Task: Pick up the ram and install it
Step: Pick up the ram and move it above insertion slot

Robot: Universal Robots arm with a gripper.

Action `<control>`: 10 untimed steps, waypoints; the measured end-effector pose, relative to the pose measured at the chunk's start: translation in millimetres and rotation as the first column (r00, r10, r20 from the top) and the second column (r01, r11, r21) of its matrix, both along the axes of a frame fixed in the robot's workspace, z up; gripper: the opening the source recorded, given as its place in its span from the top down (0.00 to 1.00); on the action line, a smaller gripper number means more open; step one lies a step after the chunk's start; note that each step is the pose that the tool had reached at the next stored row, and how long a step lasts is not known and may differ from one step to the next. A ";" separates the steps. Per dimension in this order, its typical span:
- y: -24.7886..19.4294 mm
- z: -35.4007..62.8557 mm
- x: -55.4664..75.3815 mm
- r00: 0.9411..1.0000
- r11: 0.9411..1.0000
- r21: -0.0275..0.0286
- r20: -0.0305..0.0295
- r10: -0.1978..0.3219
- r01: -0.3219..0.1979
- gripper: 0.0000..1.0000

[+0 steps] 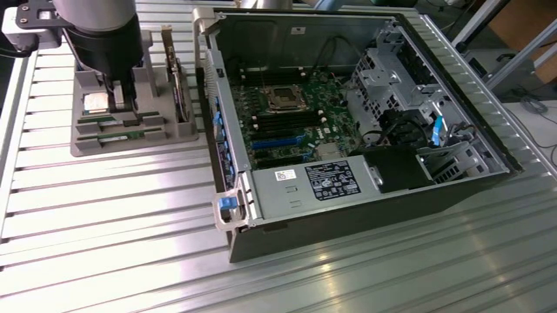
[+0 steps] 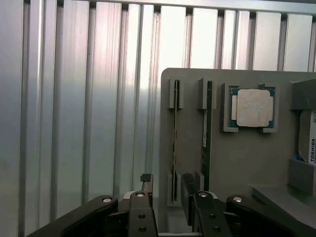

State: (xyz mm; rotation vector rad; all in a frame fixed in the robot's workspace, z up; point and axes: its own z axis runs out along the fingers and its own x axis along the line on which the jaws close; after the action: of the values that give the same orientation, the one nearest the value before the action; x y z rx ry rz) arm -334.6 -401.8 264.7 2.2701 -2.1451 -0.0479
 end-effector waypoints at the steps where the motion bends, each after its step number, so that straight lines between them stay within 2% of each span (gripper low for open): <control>1: 0.0 -0.6 -0.2 1.000 1.000 0.000 0.000 0.000 0.000 0.64; 10: -0.1 -6.1 -2.8 1.000 1.000 0.000 0.000 0.000 0.000 0.64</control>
State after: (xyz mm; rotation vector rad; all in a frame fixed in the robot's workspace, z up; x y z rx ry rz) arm -337.4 -401.9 258.6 2.2701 -2.1451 -0.0479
